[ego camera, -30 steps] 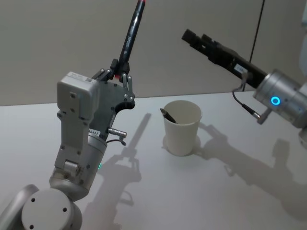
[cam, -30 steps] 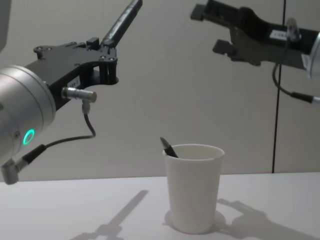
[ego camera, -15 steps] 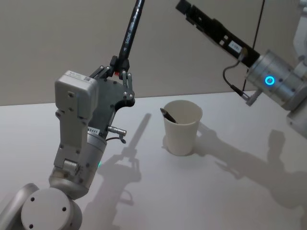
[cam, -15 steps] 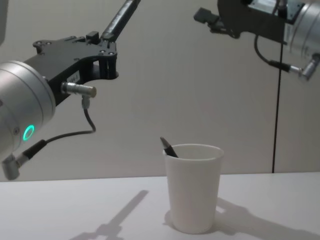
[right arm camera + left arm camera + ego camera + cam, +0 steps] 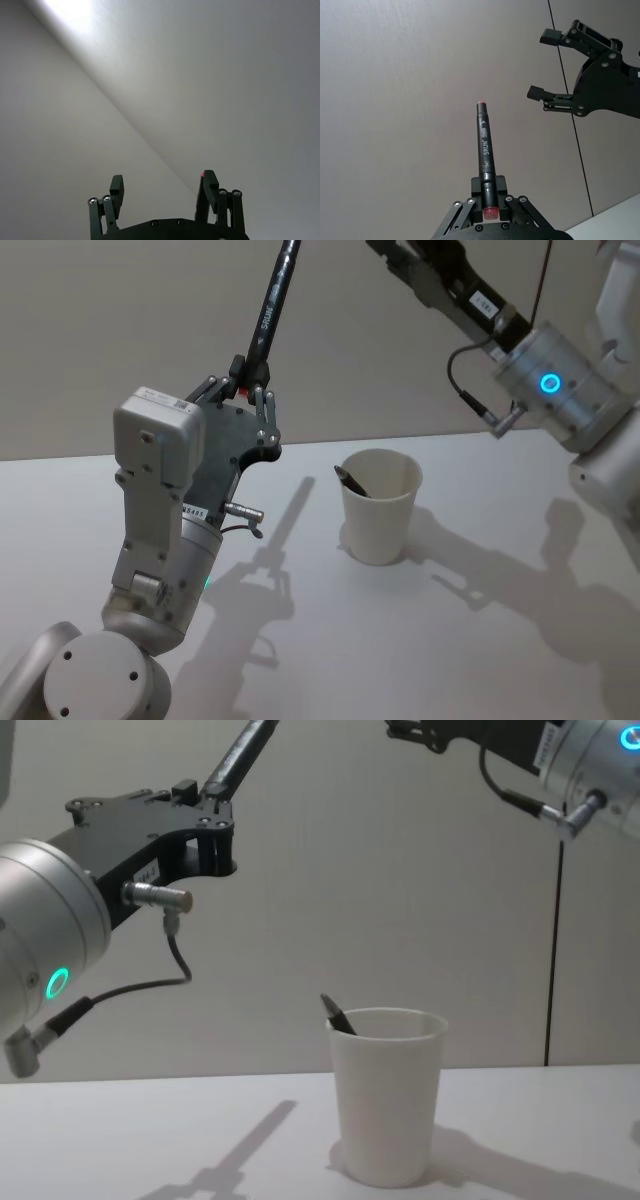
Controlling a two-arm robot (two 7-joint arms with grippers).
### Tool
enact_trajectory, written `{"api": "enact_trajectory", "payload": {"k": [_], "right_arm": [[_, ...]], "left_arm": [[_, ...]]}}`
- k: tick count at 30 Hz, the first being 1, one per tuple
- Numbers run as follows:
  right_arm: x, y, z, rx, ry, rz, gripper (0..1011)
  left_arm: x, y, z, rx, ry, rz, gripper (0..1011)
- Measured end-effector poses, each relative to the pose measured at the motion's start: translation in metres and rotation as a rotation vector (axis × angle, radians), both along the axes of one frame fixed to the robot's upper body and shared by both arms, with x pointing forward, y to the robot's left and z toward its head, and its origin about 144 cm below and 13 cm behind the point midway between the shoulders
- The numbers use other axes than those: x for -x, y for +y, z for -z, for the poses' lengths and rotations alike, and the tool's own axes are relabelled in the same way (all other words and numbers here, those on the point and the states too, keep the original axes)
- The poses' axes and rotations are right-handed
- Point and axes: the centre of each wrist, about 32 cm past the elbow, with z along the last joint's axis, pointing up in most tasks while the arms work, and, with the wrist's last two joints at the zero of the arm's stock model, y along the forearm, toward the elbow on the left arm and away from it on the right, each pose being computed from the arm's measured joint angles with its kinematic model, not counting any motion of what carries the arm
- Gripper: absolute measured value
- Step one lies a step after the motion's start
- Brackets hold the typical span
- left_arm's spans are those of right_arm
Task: Place the pen into the pen holder.
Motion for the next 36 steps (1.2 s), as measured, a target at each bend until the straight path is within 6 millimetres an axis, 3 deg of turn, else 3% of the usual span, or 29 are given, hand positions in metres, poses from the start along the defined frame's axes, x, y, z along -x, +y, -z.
{"api": "enact_trajectory", "payload": {"k": [12, 24, 36], "right_arm": [[0.001, 0.000, 0.000, 0.005, 0.020, -0.008, 1001], [0.004, -0.003, -0.005, 0.128, 0.037, -0.007, 1002], [-0.001, 0.011, -0.009, 0.165, 0.112, -0.041, 1001]], "left_arm": [[0.000, 0.000, 0.000, 0.001, -0.002, 0.000, 160], [0.000, 0.000, 0.000, 0.001, -0.002, 0.000, 159], [0.000, 0.000, 0.000, 0.001, -0.002, 0.000, 160]]}}
